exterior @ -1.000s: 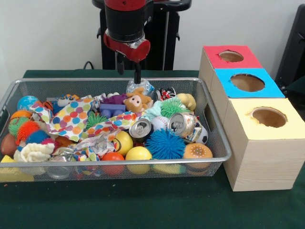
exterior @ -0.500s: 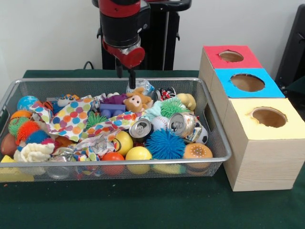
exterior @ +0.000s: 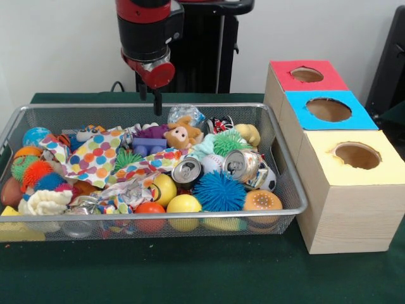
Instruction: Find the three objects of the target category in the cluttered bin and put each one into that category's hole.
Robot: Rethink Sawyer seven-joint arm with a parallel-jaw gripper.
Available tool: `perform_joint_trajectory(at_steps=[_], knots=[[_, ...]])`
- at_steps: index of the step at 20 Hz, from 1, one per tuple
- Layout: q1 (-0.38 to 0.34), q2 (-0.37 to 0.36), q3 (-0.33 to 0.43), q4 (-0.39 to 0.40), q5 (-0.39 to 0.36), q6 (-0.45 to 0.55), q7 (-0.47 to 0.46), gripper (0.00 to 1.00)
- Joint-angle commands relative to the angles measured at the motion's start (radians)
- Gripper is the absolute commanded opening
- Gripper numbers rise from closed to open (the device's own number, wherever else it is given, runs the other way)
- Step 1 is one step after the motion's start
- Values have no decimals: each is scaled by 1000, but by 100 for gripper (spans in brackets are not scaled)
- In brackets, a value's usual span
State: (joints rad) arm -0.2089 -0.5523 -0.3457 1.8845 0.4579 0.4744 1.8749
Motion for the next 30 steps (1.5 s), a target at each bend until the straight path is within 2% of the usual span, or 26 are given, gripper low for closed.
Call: perform_joint_trajectory(at_steps=[1,8,19,30], knots=[[-4,22,-6,-19,-81,-95,119,100],[30,28,-33,-3,-138,-148,131,100],[90,29,-50,26,-121,-139,190,100],[113,52,-62,-3,-100,-117,198,100]])
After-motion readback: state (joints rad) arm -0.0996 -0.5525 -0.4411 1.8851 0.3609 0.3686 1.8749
